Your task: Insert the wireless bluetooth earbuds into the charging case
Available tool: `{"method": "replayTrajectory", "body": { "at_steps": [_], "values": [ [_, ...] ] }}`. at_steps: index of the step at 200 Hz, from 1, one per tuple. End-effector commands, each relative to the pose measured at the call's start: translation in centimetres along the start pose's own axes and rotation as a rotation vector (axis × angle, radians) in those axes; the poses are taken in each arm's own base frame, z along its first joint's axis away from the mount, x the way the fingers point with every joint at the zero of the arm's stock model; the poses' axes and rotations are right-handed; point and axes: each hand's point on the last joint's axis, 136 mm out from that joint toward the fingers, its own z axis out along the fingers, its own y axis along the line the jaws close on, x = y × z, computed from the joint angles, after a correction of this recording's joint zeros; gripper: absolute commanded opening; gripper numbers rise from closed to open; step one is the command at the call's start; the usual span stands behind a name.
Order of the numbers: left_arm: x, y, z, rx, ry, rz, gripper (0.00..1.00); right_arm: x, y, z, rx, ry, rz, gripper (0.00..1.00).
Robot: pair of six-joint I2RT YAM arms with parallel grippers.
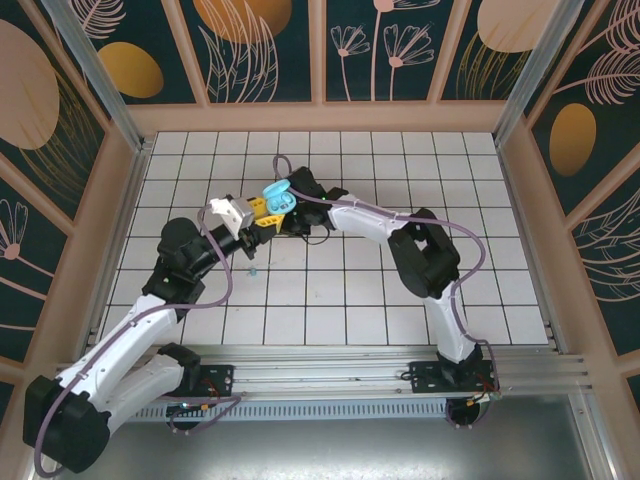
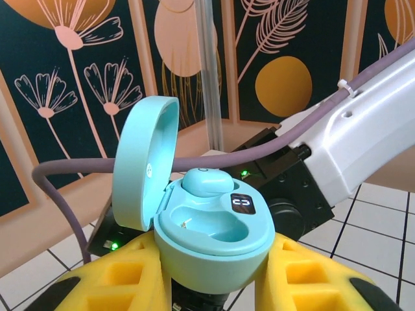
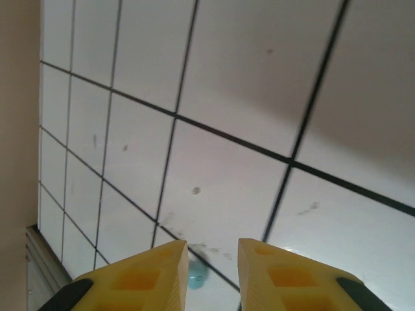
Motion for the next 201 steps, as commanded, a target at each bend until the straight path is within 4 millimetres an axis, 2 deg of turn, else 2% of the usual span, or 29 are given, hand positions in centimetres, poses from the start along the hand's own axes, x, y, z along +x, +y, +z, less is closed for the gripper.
{"method": "replayTrajectory", "body": {
  "at_steps": [1, 40, 67, 86, 124, 201],
  "values": [
    [0.0, 0.3, -0.4, -0.02, 0.005, 0.022, 0.21, 2.2, 1.5, 1.6, -0.014, 0.083, -0.029, 0.27],
    [-0.6, 0.0, -0.6, -0.013, -0.01, 0.025, 0.21, 4.5, 1.4, 3.7, 0.065, 0.155, -0.003, 0.28],
    [-1.2, -0.3, -0.9, -0.006, -0.027, 0.031, 0.21, 4.9, 1.0, 3.8, 0.091, 0.159, 0.048, 0.28],
    [-1.5, -0.6, -1.3, -0.002, -0.038, 0.035, 0.21, 5.0, 1.4, 3.8, 0.084, 0.161, 0.07, 0.28],
    [-2.2, -1.0, -2.1, -0.002, -0.059, 0.046, 0.21, 6.6, 1.8, 4.4, 0.146, 0.199, 0.084, 0.29],
    [-2.3, -1.4, -3.0, -0.007, -0.077, 0.037, 0.21, 7.3, 2.0, 4.6, 0.175, 0.201, 0.102, 0.29]
  ]
}}
